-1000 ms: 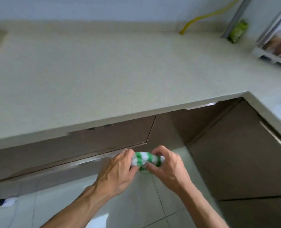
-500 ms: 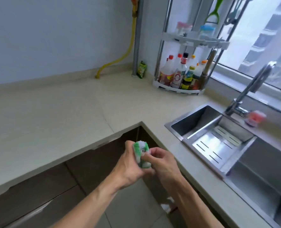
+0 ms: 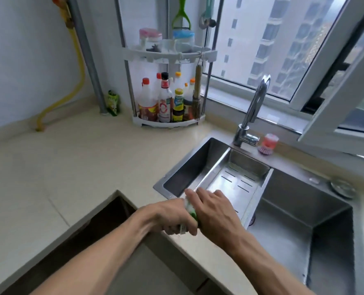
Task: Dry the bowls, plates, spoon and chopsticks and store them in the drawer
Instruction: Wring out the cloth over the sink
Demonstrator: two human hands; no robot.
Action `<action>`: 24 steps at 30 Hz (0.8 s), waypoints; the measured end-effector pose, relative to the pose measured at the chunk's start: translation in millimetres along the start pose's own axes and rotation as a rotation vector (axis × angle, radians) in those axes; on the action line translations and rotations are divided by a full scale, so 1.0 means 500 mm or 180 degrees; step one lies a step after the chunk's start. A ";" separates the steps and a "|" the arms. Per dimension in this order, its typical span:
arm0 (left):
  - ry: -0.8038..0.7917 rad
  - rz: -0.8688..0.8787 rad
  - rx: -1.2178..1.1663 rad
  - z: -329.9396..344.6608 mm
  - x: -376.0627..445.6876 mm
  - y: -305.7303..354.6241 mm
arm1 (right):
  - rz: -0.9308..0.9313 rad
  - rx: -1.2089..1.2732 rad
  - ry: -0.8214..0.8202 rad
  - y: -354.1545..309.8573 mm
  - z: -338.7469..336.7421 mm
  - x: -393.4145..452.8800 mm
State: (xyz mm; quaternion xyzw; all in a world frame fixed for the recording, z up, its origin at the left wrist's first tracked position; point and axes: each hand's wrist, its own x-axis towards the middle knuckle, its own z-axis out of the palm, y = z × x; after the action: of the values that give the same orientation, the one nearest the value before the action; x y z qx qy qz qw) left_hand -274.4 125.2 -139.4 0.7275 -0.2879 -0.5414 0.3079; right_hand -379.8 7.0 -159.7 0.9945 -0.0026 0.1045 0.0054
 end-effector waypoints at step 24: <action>-0.0858 -0.0368 0.0113 -0.115 0.371 0.170 | 0.0510 0.0341 0.0476 0.317 0.150 0.095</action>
State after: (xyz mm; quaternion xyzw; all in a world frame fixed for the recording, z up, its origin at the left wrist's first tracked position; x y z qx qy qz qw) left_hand -180.2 -61.2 -175.1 0.6689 -0.2937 -0.6458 0.2217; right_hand -318.6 -152.7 -221.3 0.9794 -0.0761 0.1785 -0.0559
